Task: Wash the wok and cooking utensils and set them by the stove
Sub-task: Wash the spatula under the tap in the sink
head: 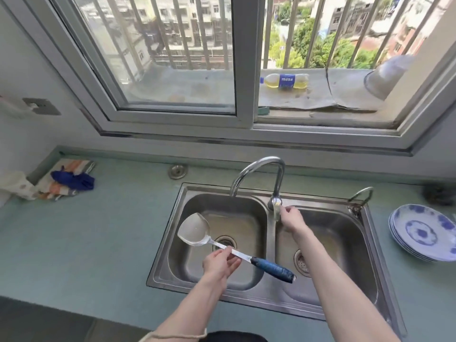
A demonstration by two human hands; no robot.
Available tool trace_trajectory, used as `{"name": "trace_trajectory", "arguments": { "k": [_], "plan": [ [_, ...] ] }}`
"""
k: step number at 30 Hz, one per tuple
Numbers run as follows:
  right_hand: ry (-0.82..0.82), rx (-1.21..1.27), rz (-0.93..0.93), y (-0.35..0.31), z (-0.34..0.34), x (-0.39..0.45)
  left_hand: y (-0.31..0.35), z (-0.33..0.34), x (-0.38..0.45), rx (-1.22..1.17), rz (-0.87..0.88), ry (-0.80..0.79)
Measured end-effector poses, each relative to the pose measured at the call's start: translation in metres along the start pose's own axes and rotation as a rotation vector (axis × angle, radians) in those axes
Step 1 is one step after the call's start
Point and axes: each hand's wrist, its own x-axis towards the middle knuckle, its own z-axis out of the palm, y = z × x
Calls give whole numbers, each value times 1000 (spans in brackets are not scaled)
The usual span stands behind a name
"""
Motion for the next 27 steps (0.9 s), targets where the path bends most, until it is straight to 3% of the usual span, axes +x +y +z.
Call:
{"name": "trace_trajectory", "arguments": {
  "k": [4, 11, 16, 22, 27],
  "plan": [
    [-119, 35, 83, -16, 24, 17, 2, -6, 4, -16, 11, 42],
    [30, 139, 162, -20, 39, 28, -4, -18, 8, -10, 18, 86],
    [-38, 330, 223, -29, 25, 9, -5, -8, 10, 15, 2, 54],
    [-133, 407, 111, -14, 3, -23, -5, 22, 14, 68, -43, -42],
    [-106, 390, 76, -17, 0, -33, -5, 51, 16, 127, -81, -133]
  ]
}}
